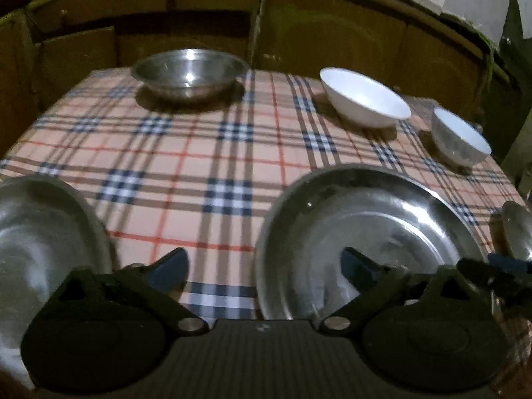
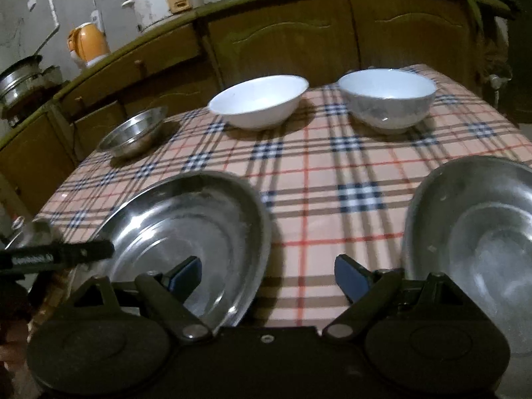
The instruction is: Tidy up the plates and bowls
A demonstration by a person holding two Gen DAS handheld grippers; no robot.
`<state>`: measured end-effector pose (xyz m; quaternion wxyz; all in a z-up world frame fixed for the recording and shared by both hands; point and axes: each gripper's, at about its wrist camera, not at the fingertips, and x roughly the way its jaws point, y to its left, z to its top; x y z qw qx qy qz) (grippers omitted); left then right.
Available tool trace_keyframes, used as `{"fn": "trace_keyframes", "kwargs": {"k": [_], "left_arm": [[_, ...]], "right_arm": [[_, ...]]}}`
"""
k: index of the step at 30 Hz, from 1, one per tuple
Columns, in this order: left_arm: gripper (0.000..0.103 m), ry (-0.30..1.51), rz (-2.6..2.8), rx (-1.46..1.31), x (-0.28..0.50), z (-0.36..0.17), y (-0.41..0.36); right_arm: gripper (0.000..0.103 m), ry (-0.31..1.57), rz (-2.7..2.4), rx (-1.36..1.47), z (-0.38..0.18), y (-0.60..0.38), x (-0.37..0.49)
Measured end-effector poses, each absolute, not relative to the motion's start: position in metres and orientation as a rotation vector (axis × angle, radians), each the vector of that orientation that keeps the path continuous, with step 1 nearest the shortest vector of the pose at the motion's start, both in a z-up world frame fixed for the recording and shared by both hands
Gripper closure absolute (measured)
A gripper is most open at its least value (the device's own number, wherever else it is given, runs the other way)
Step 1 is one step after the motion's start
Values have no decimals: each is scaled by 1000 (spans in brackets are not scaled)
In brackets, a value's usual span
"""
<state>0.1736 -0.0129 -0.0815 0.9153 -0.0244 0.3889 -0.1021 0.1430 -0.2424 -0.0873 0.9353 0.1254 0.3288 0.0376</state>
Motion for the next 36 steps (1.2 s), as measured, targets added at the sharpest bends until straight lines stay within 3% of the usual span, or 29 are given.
{"fn": "trace_keyframes", "kwargs": {"k": [4,8,9,11,15,36], "left_arm": [[6,788,-206,1,175,-86,-23],[31,768,-233,24,173,-84,-32],[42,764,-248,40,173,-83,-35],[52,761,-253,58,172,-82,-39],[66,775,-227,-17,171,-79,-29],[67,684,-196,-22,91,-9,-22]], "right_arm": [[1,661,128,313,-90,-254,144],[2,657,139,261,-90,-243,149],[15,653,147,236,-91,-238,151],[41,656,181,211,-90,-228,152],[47,663,142,158,-88,-215,152],[47,567,151,182,-19,-209,73]]}}
